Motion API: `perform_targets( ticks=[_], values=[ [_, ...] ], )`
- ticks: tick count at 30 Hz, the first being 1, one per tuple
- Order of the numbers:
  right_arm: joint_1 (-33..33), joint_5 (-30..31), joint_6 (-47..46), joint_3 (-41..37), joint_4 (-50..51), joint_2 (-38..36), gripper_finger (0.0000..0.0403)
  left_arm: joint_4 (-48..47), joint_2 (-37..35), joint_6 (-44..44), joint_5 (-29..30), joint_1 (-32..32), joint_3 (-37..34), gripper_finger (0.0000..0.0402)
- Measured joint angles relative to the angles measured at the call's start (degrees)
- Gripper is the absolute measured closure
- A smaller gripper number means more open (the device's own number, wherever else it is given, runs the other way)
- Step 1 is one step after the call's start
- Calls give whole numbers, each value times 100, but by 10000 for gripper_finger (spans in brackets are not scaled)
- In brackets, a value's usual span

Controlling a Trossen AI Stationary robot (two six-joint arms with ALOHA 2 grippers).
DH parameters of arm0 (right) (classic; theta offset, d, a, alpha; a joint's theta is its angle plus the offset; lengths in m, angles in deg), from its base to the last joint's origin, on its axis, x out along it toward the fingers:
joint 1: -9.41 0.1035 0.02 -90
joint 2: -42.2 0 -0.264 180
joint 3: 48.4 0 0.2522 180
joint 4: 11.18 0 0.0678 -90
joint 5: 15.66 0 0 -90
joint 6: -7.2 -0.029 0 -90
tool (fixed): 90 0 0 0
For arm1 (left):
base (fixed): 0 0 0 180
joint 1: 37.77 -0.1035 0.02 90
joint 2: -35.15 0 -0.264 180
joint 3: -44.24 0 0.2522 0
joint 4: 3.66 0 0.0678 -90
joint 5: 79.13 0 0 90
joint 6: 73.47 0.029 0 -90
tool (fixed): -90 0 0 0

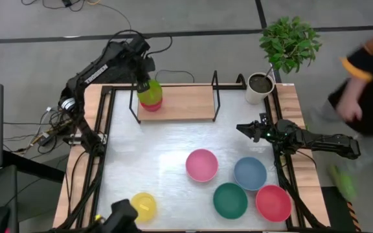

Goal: Place and stack bowls onto a shelf
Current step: Stack the green transparent bowl on top the orange transparent bowl on the shelf

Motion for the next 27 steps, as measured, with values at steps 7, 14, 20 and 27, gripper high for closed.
perform_targets(
  ticks=[7,14,20,27],
  values=[
    [0,3,-133,0,-1,2,200,216,593,508,168,-54,0,401],
    [0,16,-136,0,-1,2,200,86,862,894,196,-129,0,401],
    [-4,25,-136,0,-3,2,200,69,909,1034,139,-175,0,401],
    [-4,25,-111,0,-3,2,200,92,909,1189,139,-168,0,353]
  ],
)
